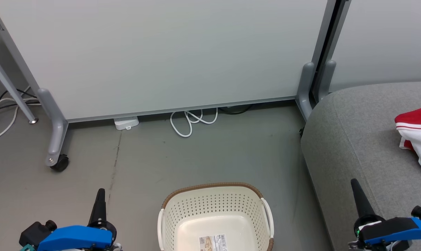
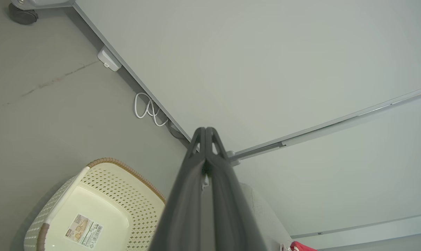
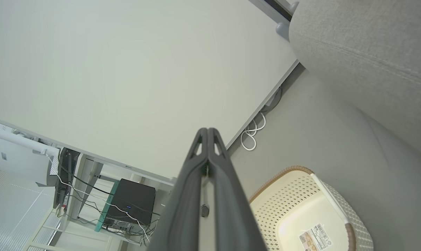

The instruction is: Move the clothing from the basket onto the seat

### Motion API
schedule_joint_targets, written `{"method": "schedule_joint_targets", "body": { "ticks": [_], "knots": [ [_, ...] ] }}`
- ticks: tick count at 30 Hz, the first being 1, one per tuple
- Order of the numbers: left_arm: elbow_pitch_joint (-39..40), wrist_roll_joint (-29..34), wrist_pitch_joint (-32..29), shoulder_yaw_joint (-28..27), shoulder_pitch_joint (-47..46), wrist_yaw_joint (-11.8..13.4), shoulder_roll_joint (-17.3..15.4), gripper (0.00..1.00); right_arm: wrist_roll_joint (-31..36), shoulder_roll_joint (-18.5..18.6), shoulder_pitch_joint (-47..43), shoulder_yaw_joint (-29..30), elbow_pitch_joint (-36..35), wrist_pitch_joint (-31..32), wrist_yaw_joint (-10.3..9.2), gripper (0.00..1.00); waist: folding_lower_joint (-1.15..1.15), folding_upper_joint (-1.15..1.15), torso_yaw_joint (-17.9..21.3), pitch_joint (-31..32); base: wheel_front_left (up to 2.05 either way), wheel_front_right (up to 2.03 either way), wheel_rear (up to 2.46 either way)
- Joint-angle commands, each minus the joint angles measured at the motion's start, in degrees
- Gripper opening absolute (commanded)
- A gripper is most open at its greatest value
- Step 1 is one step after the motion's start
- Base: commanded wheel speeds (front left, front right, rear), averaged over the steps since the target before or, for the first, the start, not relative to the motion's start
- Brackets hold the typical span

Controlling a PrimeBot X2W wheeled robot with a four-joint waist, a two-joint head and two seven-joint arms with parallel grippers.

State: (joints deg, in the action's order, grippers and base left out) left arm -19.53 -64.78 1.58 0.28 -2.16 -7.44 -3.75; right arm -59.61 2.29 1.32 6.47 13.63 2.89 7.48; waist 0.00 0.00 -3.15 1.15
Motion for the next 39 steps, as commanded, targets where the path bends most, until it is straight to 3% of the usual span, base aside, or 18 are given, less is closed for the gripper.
{"method": "schedule_joint_targets", "body": {
  "ticks": [1, 39],
  "knots": [
    [1.0, -1.5, -0.4, -0.7, -1.5, 0.0, 0.0, 0.00, -1.9, 0.5, 1.6, 0.1, -0.4, 0.2, 0.02, 0.00, 0.00, 0.00, 0.1, 0.0, 0.00, 0.00, 0.00],
    [4.1, -18.8, -5.6, -4.8, -3.4, -0.1, 0.5, 0.00, -22.3, 0.7, 4.0, 0.1, 0.1, 2.5, 0.02, 0.00, 0.00, 0.00, 1.9, -0.8, 0.00, 0.00, 0.00]
  ]
}}
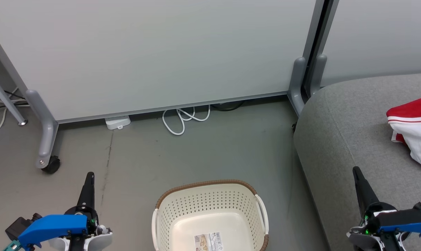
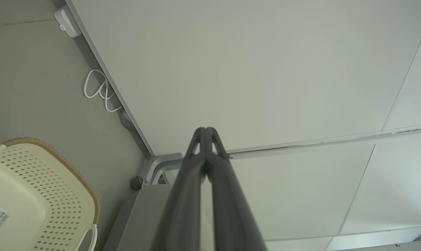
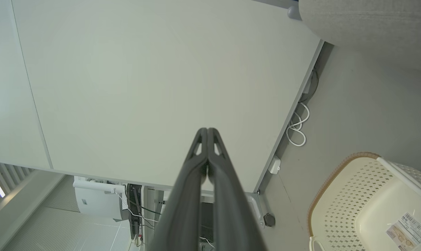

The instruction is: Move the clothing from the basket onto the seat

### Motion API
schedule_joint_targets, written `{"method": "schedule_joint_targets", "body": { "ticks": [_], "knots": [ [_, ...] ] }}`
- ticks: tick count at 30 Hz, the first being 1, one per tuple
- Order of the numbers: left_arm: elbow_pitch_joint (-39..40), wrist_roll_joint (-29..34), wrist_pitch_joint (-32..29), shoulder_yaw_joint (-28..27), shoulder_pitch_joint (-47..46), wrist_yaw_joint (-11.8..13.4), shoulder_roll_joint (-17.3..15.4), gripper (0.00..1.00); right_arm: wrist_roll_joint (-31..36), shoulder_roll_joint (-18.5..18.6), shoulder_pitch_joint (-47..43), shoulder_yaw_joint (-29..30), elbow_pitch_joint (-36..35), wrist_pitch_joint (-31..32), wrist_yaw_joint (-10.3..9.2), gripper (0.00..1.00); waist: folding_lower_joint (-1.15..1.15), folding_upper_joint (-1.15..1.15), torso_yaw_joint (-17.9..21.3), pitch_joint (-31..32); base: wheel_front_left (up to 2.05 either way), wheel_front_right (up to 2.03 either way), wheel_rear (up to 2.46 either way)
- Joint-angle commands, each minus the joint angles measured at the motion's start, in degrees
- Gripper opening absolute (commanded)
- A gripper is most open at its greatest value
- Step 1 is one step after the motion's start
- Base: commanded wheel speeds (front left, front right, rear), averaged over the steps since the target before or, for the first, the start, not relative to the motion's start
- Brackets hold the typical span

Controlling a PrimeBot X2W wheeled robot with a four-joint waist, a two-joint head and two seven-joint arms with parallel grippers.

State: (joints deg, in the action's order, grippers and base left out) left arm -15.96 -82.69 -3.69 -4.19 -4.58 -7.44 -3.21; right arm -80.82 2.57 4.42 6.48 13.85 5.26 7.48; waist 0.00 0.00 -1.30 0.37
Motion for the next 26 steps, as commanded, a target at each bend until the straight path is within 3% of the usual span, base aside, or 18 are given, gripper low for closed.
{"method": "schedule_joint_targets", "body": {
  "ticks": [1, 26],
  "knots": [
    [0.6, -1.3, -0.4, -0.5, -1.1, -0.1, 0.0, 0.00, -1.6, 0.4, 1.0, 0.1, -0.1, 0.2, 0.02, 0.00, 0.00, 0.00, 0.1, 0.0, 0.00, 0.00, 0.00],
    [2.1, -9.7, -3.0, -2.5, -2.0, -0.1, 0.3, 0.00, -11.6, 0.5, 2.2, 0.1, 0.2, 1.3, 0.02, 0.00, 0.00, 0.00, 1.3, -0.5, 0.00, 0.00, 0.00]
  ]
}}
